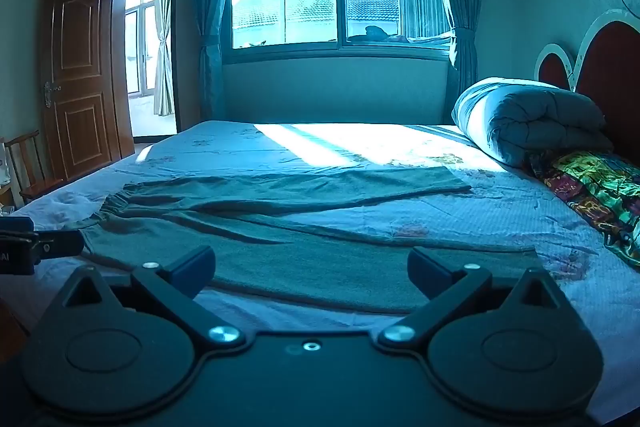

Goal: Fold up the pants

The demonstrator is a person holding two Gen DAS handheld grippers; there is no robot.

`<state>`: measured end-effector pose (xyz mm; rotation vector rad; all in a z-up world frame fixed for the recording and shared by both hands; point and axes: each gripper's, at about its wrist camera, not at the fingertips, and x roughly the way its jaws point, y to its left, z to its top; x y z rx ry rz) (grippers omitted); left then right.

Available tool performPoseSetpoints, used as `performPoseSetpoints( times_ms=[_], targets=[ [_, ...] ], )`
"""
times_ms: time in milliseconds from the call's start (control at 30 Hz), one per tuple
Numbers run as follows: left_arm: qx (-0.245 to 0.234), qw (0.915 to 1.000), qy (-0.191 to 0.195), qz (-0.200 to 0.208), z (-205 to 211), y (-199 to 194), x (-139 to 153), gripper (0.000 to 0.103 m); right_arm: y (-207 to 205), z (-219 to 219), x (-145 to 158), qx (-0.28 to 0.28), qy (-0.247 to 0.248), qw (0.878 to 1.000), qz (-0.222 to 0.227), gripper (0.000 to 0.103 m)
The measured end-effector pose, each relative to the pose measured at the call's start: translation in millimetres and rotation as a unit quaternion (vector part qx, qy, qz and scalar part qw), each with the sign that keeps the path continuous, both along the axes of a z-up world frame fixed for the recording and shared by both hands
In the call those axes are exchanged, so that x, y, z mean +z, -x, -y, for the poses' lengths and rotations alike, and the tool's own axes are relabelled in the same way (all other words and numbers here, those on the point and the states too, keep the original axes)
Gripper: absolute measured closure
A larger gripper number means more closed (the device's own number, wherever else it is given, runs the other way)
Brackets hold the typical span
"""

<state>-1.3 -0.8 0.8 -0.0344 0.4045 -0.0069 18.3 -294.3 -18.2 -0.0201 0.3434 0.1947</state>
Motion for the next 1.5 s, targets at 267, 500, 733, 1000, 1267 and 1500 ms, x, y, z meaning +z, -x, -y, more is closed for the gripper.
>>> performPoseSetpoints(
  times_ms=[267, 500, 733, 1000, 1267, 1500],
  targets=[
    [0.0, 0.9999, 0.003, -0.01, 2, -2, -3, 0.0, 0, 0, 0, -0.001, 0.001, 1.0, -0.001, 0.006],
    [-0.001, 0.9999, 0.005, -0.011, -2, -2, -2, 0.0, 0, 1, 2, 0.001, -0.001, 1.0, -0.003, 0.006],
    [-0.002, 0.9999, 0.003, -0.012, -1, -3, -2, 0.0, -1, 0, -4, 0.002, -0.001, 1.0, -0.004, 0.006],
    [0.001, 0.9999, 0.004, -0.011, -2, -3, -2, 0.0, 0, 0, -4, 0.004, -0.003, 1.0, -0.006, 0.006],
    [-0.001, 0.9999, 0.004, -0.013, -2, -3, -2, 0.0, -1, -2, -6, 0.003, -0.004, 1.0, -0.008, 0.006],
    [-0.002, 0.9999, 0.005, -0.013, -2, -3, -2, 0.0, -1, -2, -6, 0.003, -0.004, 1.0, -0.01, 0.006]
  ],
)
